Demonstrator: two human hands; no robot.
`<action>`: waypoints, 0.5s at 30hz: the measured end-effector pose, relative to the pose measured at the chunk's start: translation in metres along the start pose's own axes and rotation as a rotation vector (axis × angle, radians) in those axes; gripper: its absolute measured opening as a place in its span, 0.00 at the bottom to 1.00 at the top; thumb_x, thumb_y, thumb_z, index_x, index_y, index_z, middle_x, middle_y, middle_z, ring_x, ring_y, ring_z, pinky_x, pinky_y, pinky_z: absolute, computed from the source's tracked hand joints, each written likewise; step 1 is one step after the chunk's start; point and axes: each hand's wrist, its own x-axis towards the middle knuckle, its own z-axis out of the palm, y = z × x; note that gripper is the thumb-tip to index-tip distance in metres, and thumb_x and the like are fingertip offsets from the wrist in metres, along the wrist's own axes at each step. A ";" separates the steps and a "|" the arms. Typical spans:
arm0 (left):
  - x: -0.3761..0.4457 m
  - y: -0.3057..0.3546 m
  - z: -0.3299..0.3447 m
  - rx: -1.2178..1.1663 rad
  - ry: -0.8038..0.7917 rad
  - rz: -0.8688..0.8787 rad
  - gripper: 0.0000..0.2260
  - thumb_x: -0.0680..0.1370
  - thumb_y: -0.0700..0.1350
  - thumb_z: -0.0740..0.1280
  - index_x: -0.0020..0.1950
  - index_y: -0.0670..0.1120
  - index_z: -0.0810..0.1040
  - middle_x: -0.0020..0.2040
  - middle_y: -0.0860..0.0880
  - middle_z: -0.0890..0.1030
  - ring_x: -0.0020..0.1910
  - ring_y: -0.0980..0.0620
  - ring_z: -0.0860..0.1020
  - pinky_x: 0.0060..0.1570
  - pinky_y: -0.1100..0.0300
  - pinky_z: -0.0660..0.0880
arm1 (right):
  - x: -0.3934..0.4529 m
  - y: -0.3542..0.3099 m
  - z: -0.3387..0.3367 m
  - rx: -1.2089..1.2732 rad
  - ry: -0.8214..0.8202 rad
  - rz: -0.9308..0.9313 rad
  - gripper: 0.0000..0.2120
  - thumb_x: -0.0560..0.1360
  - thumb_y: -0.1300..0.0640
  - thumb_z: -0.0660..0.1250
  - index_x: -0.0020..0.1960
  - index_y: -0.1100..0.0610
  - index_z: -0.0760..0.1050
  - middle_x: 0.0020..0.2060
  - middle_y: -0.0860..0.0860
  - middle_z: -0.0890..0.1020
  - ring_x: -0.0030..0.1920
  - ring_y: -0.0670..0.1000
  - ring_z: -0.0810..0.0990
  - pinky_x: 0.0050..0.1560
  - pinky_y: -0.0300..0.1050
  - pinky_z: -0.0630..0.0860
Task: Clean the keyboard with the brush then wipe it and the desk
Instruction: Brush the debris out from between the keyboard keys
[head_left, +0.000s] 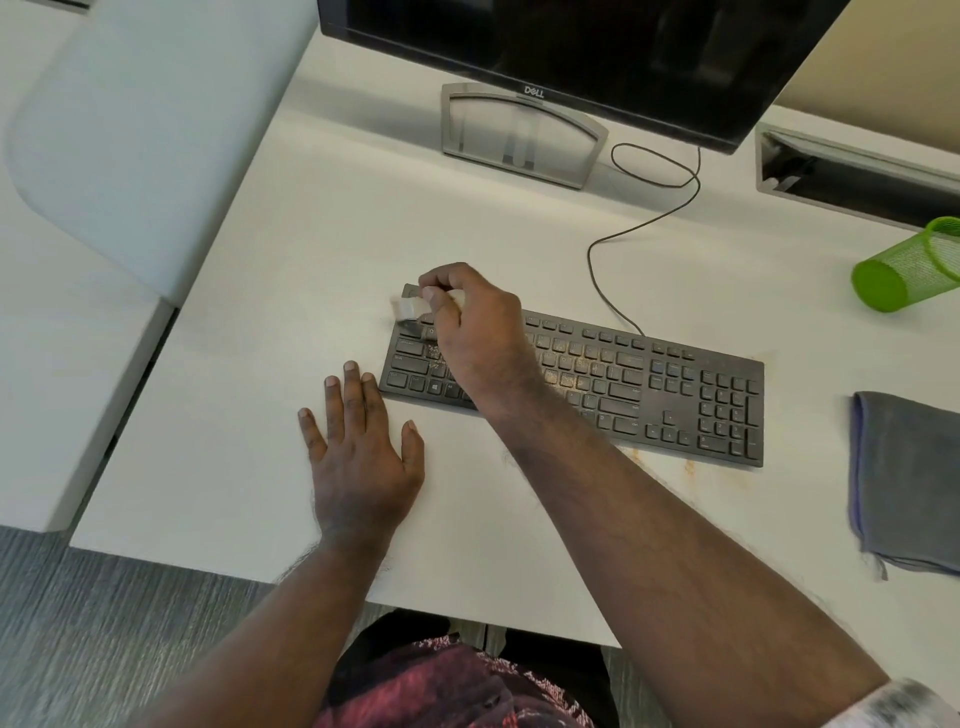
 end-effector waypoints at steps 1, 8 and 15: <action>0.000 0.000 0.000 -0.002 0.003 -0.001 0.33 0.80 0.56 0.52 0.82 0.38 0.59 0.83 0.43 0.54 0.83 0.42 0.52 0.79 0.35 0.49 | 0.001 0.001 -0.003 0.018 0.019 0.016 0.07 0.80 0.58 0.64 0.56 0.57 0.80 0.45 0.48 0.84 0.35 0.40 0.78 0.35 0.32 0.74; -0.001 0.000 0.000 -0.001 0.020 0.001 0.33 0.80 0.55 0.53 0.81 0.38 0.59 0.83 0.42 0.55 0.82 0.41 0.53 0.78 0.35 0.50 | 0.000 0.007 -0.005 -0.007 0.017 0.021 0.08 0.80 0.58 0.63 0.56 0.57 0.79 0.45 0.47 0.83 0.40 0.43 0.82 0.38 0.39 0.80; 0.000 0.001 0.000 0.003 0.022 -0.001 0.33 0.80 0.56 0.53 0.81 0.38 0.60 0.83 0.42 0.56 0.82 0.41 0.54 0.78 0.35 0.50 | 0.001 0.010 -0.017 -0.008 0.048 0.036 0.08 0.81 0.58 0.63 0.57 0.57 0.79 0.47 0.48 0.84 0.35 0.41 0.79 0.35 0.36 0.77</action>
